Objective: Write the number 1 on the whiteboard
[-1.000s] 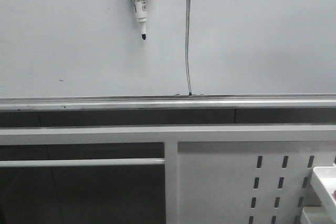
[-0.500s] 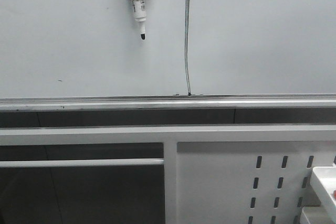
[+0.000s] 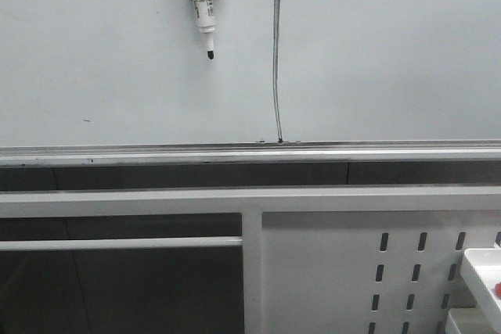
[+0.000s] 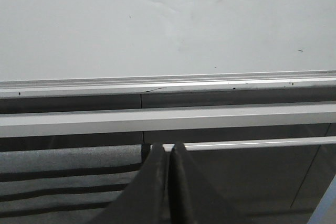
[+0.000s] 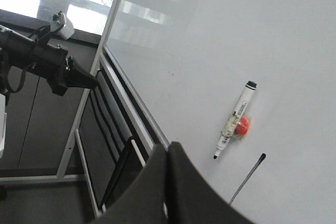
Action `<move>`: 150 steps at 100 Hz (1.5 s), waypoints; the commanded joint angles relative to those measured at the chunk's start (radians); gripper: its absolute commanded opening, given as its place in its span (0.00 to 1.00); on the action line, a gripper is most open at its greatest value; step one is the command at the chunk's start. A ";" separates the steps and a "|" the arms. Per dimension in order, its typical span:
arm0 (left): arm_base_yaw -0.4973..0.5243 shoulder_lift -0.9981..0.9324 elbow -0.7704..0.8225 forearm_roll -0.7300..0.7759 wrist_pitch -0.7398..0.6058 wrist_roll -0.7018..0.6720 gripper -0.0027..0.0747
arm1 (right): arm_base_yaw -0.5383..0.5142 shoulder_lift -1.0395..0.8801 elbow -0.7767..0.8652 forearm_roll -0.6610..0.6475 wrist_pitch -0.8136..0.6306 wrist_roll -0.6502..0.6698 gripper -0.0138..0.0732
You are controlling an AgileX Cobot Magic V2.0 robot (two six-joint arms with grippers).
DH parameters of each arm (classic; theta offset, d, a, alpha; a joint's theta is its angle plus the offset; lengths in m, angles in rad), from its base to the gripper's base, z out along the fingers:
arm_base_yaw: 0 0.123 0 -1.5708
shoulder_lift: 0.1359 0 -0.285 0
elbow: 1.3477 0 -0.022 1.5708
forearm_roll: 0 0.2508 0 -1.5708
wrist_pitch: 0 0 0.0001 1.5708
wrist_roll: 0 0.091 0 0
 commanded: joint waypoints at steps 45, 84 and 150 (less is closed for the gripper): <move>0.002 -0.021 0.035 -0.009 -0.053 -0.013 0.01 | -0.236 -0.048 0.316 -0.440 -0.281 0.734 0.09; 0.002 -0.021 0.035 -0.009 -0.053 -0.013 0.01 | -0.414 -0.228 0.555 -0.554 -0.239 0.975 0.09; 0.002 -0.021 0.035 -0.009 -0.053 -0.013 0.01 | -0.414 -0.228 0.555 -0.554 -0.128 0.975 0.09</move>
